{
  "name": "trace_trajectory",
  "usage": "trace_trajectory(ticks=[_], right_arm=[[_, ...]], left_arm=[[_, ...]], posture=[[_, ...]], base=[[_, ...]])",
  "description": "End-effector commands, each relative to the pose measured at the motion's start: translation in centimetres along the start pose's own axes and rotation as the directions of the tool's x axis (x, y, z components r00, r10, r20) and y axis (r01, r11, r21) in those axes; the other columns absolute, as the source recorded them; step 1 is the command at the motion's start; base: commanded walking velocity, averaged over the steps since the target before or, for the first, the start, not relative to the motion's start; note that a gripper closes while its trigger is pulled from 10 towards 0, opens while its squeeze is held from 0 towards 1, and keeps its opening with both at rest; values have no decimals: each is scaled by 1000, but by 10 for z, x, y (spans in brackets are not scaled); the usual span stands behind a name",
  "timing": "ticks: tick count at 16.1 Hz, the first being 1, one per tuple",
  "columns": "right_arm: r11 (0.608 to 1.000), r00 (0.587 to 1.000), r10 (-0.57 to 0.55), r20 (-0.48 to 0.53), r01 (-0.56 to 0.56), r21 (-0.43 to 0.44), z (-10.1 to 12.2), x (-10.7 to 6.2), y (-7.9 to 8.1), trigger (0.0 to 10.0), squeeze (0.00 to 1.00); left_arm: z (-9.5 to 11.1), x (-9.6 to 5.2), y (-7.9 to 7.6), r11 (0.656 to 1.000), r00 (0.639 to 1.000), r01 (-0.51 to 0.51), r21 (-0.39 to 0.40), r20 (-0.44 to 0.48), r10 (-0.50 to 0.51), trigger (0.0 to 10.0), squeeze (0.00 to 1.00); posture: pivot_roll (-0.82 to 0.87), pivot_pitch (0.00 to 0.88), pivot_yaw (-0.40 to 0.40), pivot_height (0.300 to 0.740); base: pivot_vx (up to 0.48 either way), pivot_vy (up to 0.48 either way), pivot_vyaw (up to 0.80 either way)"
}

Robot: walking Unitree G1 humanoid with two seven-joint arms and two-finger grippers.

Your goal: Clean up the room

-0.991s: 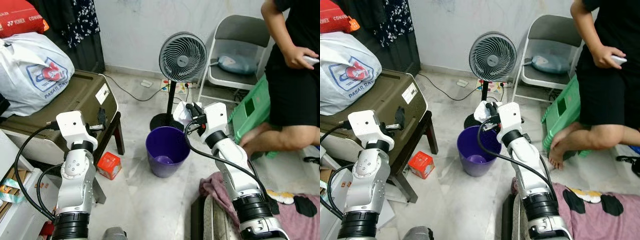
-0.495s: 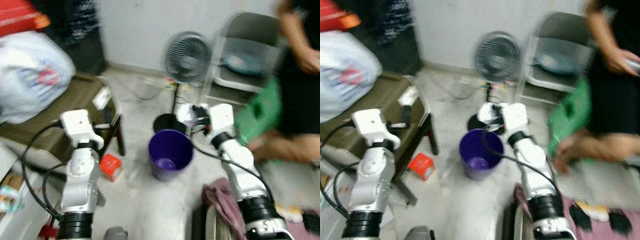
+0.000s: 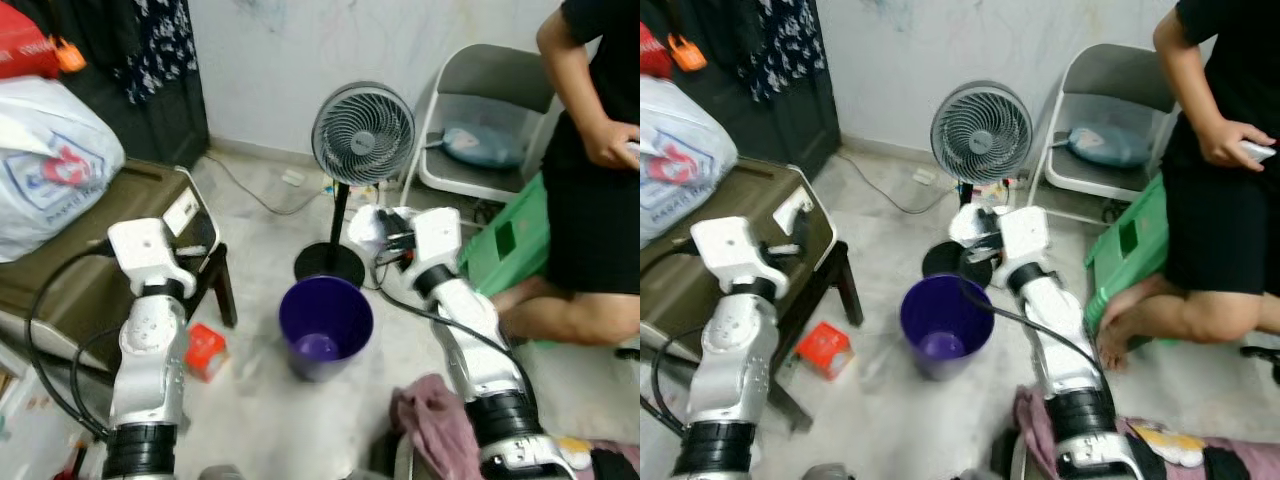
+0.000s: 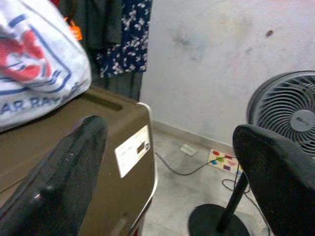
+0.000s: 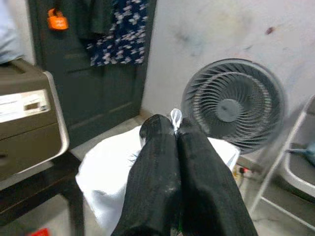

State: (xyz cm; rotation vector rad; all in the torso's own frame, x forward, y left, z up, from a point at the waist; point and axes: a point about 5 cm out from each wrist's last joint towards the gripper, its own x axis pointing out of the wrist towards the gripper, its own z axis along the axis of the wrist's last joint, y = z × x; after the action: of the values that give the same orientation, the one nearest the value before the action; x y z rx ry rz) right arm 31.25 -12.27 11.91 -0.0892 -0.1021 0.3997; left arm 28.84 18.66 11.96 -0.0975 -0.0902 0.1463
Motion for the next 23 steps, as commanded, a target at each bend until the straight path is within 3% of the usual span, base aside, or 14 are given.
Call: trace_trajectory(ticks=[1, 6, 12, 16, 20, 23], right_arm=[[1000, 1000, 10, 26, -10, -24, 6, 0, -1, 10000, 0], [1000, 1000, 2, 21, -2, -19, 5, 0, -2, 10000, 0], [1000, 1000, -26, 7, 26, 1, 4, 1, -5, 10000, 0], [999, 999, -31, 7, 31, 6, 4, 2, -6, 10000, 0], [1000, 1000, -30, 10, 30, 4, 5, 2, -6, 10000, 0], [1000, 1000, -23, 12, 23, -4, 5, 2, -5, 10000, 0]], left_arm=[[-1, 0, 0, 1000, 1000, -7, 7, -8, 7, 10000, 0], [0, 0, -1, 1000, 1000, 5, 3, -8, -5, 10000, 0], [2, 0, -2, 1000, 1000, 22, -1, 6, -22, 10000, 0], [2, 0, -2, 1000, 1000, 19, -4, 2, -19, 10000, 0], [2, 1, -2, 1000, 1000, 22, 0, 6, -22, 10000, 0], [2, 0, -3, 1000, 1000, 27, 2, 12, -27, 10000, 0]], posture=[[44, 0, -84, 740], [44, 0, -84, 740], [42, 0, -84, 740], [41, 0, -82, 740], [40, 0, -82, 740], [40, 0, -82, 740]], base=[[0, 0, 800], [0, 0, 659], [92, 0, 0], [131, 0, -689], [0, 0, 0], [355, 0, 0]])
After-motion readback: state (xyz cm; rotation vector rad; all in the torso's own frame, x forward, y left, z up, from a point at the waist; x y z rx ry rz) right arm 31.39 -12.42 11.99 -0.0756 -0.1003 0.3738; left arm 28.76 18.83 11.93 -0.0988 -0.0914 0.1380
